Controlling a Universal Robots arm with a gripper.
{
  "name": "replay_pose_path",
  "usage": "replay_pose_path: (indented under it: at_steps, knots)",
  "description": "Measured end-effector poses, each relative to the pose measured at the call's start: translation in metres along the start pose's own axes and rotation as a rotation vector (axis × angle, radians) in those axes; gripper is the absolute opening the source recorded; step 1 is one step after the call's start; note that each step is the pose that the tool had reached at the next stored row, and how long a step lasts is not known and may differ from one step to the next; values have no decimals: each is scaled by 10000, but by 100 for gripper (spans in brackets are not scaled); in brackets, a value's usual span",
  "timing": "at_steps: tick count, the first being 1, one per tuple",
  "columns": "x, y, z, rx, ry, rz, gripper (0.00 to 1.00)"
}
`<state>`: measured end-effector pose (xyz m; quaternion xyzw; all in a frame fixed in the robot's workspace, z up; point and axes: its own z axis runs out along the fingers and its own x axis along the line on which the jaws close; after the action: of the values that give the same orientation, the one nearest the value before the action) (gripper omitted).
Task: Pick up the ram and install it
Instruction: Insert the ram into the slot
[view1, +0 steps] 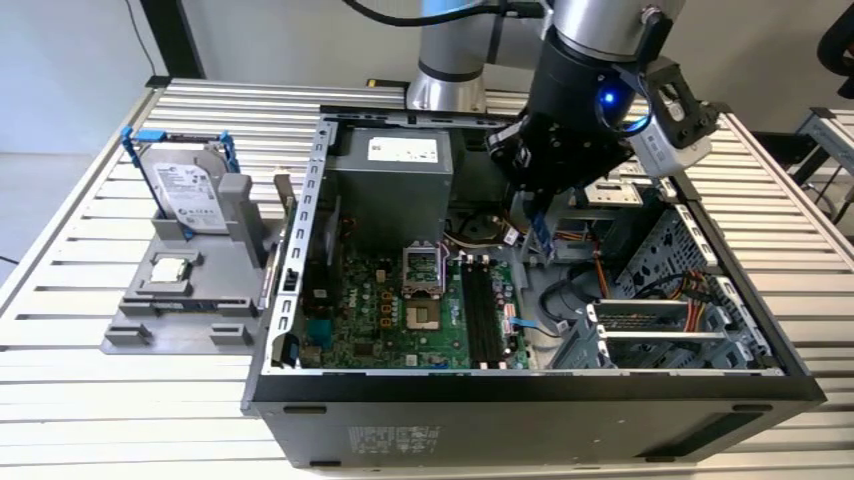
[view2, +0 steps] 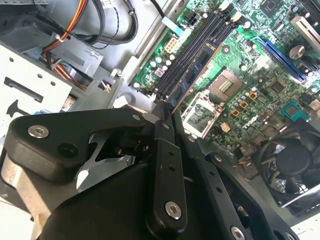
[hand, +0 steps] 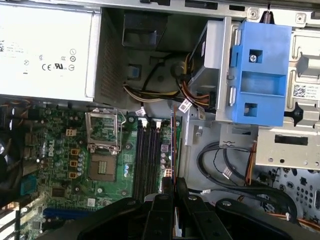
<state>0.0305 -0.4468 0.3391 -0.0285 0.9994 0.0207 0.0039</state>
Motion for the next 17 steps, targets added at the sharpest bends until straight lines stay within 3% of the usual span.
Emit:
replay_pose_path:
  at_steps: [2, 9, 17]
  knots:
    - [1, -5, 121, 3, -13, 311, 0]
    - [9, -45, 145, 2, -9, 312, 0]
    - [27, -48, 152, 3, -9, 311, 0]
